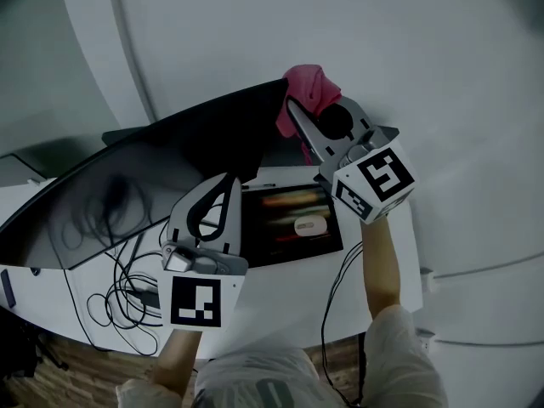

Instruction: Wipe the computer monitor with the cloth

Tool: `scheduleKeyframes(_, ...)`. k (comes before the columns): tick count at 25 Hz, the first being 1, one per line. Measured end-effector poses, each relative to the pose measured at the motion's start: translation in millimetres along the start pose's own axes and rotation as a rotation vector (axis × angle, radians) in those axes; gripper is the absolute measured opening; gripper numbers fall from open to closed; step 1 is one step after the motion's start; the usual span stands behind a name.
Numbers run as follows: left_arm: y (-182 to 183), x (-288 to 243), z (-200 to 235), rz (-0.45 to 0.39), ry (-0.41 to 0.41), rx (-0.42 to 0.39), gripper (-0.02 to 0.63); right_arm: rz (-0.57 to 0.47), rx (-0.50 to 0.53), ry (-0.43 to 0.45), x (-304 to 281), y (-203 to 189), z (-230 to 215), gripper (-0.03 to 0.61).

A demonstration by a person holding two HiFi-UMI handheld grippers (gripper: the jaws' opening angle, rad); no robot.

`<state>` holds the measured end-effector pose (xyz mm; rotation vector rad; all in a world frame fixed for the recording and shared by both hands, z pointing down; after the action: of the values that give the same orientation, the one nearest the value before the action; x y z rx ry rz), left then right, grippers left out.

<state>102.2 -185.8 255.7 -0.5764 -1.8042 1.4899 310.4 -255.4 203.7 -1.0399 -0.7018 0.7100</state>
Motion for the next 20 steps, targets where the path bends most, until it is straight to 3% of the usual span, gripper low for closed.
scheduleKeyframes(7, -29, 6, -5, 0.080, 0.009, -0.071, 0.015, 0.065, -0.056, 0.042, 7, -59, 17, 0.054)
scheduleKeyframes(12, -58, 11, -9, 0.108, 0.042, -0.010, 0.015, 0.106, -0.162, 0.090, 12, -116, 32, 0.054)
scheduleKeyframes(20, -97, 12, -10, 0.163, 0.066, 0.008, 0.015, 0.211, -0.320, 0.159, 21, -213, 57, 0.054)
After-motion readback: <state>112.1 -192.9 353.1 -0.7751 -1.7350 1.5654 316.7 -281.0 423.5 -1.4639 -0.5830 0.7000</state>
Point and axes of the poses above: the fingertips, and each gripper's own axes: x backward along the fingers, z to its left, y out of its top, the point moved 9 cm from there along x, backward along the fingers, and after that the axes turned 8 degrees about -z, right-handed, at the moved point
